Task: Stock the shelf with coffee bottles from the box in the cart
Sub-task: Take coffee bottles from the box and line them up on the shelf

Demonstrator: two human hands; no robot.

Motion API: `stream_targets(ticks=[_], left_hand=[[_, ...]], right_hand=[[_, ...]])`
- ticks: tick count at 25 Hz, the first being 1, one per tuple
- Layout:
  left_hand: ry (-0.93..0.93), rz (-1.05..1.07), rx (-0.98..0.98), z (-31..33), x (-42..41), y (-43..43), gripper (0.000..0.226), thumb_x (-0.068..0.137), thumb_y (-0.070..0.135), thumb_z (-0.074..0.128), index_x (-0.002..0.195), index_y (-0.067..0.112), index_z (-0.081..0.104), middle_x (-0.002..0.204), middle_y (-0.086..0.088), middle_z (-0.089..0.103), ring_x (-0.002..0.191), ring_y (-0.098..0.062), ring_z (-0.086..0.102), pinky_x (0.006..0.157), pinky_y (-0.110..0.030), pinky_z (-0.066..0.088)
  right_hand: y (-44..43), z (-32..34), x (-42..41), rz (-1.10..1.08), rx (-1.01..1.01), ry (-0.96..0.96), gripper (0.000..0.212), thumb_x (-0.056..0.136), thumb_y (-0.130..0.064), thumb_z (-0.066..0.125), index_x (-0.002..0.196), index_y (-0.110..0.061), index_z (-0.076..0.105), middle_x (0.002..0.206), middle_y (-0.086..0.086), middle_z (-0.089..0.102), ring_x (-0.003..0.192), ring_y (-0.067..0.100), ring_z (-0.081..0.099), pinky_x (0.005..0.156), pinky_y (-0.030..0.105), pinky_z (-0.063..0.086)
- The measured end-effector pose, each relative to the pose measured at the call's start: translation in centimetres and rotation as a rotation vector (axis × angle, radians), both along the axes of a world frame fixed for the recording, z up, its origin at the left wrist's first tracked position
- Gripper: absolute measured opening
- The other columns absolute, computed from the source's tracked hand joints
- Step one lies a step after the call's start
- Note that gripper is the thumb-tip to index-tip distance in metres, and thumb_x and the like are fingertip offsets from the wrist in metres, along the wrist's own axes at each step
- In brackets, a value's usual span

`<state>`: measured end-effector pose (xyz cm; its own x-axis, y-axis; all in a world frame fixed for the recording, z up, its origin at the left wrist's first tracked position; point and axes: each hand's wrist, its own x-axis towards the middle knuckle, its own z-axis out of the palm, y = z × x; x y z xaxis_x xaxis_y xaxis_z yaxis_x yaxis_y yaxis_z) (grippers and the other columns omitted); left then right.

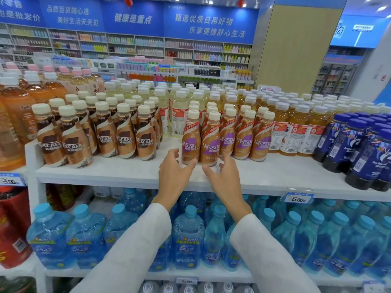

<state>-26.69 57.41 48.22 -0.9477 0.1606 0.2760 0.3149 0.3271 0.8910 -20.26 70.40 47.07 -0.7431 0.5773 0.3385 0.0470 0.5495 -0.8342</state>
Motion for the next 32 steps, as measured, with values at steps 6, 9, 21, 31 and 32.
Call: stream_targets(ticks=[6,9,21,31,32], left_hand=[[0.049,0.054,0.097,-2.7,6.5,-4.9,0.044,0.095,0.046,0.063,0.135,0.027,0.056,0.132,0.014,0.061,0.122,-0.003,0.055,0.104,-0.028,0.046],[0.020,0.143,0.133,-5.4,10.6,-9.0,0.033,0.097,0.043,0.062,0.127,0.030,0.062,0.123,0.023,0.063,0.117,0.009,0.055,0.102,-0.026,0.048],[-0.483,0.814,0.190,-21.5,29.7,-31.6,0.019,0.092,0.051,0.064,0.107,0.039,0.066,0.113,0.016,0.072,0.106,-0.006,0.068,0.089,-0.019,0.053],[-0.731,1.276,0.417,-27.7,40.1,-45.0,0.005,0.095,0.025,0.069,0.097,0.030,0.068,0.090,0.015,0.075,0.089,0.000,0.067,0.071,-0.013,0.046],[-0.758,1.277,0.434,-28.3,40.4,-46.2,0.005,0.096,0.028,0.067,0.100,0.029,0.068,0.097,0.010,0.074,0.094,-0.008,0.067,0.075,-0.019,0.047]], right_hand=[[-4.4,-1.6,6.4,0.172,-0.047,0.042,0.058,0.096,-0.040,0.066,0.148,-0.027,0.042,0.142,-0.017,0.048,0.131,0.004,0.047,0.111,0.030,0.040],[-6.7,-3.9,9.3,0.265,-0.134,0.061,0.048,0.095,-0.042,0.064,0.141,-0.032,0.053,0.138,-0.023,0.053,0.127,0.000,0.050,0.109,0.028,0.042],[-25.7,-20.9,17.3,0.697,-0.456,-0.396,0.029,0.086,-0.019,0.080,0.093,-0.046,0.072,0.109,0.001,0.073,0.091,-0.010,0.064,0.080,0.005,0.047],[-39.5,-29.9,19.1,0.798,-0.135,-0.776,0.029,0.089,-0.002,0.073,0.087,-0.031,0.067,0.095,0.018,0.072,0.102,0.040,0.067,0.079,0.020,0.046],[-41.2,-30.1,18.7,0.813,-0.183,-0.841,0.028,0.089,-0.002,0.073,0.090,-0.029,0.065,0.101,0.017,0.071,0.108,0.039,0.064,0.079,0.016,0.045]])
